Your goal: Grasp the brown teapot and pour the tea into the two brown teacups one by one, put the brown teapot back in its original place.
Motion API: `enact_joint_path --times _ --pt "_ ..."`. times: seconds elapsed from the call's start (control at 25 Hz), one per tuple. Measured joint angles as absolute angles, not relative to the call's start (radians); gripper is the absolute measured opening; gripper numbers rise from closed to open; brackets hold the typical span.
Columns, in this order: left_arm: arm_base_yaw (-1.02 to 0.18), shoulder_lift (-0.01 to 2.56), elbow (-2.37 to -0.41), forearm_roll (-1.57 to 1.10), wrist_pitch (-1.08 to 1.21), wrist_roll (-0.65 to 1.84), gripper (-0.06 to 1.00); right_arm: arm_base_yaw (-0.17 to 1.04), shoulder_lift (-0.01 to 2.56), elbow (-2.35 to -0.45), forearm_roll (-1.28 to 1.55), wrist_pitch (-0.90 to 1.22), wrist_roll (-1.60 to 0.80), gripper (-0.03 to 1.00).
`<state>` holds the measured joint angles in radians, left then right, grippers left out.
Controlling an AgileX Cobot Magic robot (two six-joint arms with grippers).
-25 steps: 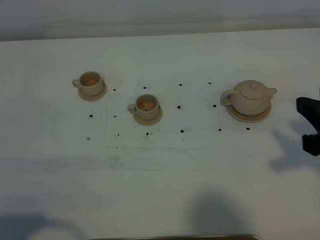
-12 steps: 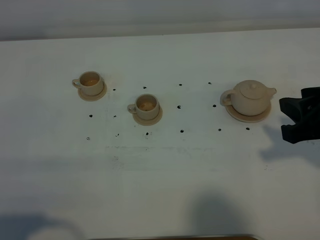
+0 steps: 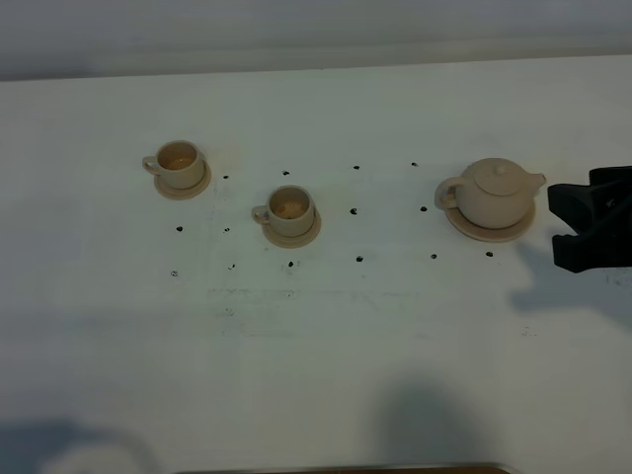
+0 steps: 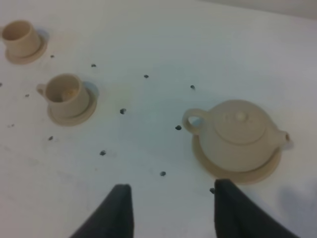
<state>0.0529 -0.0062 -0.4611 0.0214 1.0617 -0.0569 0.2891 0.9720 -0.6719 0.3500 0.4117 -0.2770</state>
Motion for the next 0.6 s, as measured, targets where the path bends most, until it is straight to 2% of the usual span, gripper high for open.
enact_joint_path --times 0.6 --pt "0.053 -0.006 -0.461 0.017 1.062 -0.041 0.31 0.333 1.043 -0.71 0.362 0.432 -0.331 0.39"
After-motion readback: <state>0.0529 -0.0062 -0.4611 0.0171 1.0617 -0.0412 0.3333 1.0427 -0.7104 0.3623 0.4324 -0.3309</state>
